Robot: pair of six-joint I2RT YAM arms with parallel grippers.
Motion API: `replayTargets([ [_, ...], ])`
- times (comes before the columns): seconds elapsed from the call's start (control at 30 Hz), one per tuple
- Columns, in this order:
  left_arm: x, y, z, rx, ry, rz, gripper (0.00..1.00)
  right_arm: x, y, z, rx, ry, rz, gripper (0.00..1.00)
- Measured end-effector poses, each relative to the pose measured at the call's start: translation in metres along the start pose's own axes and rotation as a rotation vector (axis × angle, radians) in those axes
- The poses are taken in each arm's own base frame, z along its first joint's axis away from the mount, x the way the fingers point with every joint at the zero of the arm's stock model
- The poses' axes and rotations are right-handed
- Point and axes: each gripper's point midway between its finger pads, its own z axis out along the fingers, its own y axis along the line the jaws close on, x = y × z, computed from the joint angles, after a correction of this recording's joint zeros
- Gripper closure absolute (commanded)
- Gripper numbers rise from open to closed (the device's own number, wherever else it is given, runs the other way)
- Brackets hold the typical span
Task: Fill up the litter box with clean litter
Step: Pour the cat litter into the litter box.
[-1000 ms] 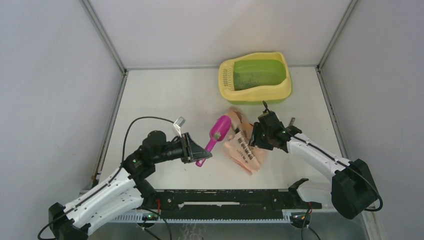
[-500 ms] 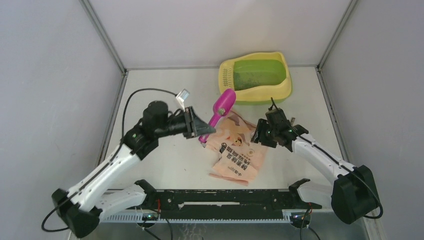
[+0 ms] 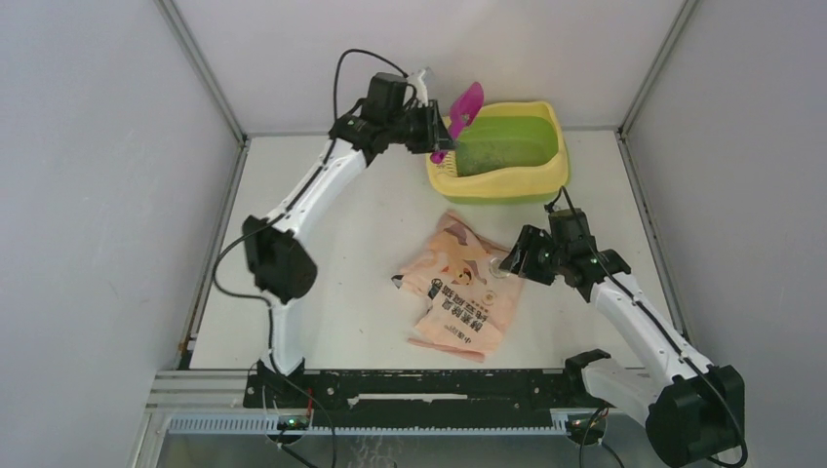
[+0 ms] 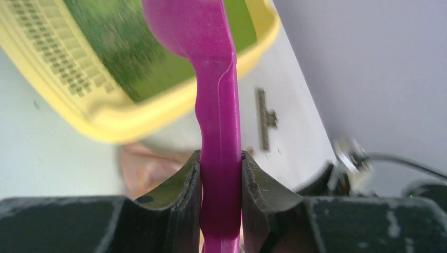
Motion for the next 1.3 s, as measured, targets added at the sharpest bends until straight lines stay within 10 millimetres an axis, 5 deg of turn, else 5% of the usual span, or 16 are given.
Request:
replayTargets([
  [0.13, -0.029, 0.03, 0.055, -0.068, -0.018, 0.082, 0.96, 0.0, 0.0, -0.002, -0.015, 0.01, 0.004, 0.39],
  [0.27, -0.005, 0.071, 0.087, -0.15, 0.056, 0.104, 0.96, 0.0, 0.001, -0.002, -0.031, 0.019, 0.001, 0.39],
  [0.43, 0.016, 0.1, 0.099, -0.243, 0.112, 0.188, 0.97, 0.002, 0.0, 0.0, -0.037, 0.039, 0.004, 0.39],
  [0.6, 0.03, 0.105, 0.109, -0.353, 0.123, 0.376, 0.97, 0.001, 0.0, 0.002, -0.044, 0.043, 0.007, 0.39],
  [0.77, 0.04, 0.085, 0.119, -0.422, 0.12, 0.587, 0.98, 0.001, 0.0, 0.005, -0.055, 0.046, 0.005, 0.39],
  [0.97, 0.031, 0.073, 0.126, -0.569, 0.051, 0.837, 0.98, 0.001, -0.004, 0.006, -0.051, 0.047, 0.012, 0.39],
  [1.3, -0.003, 0.094, 0.107, -0.805, -0.016, 0.965, 0.97, -0.003, -0.005, 0.005, -0.062, 0.039, 0.022, 0.39],
])
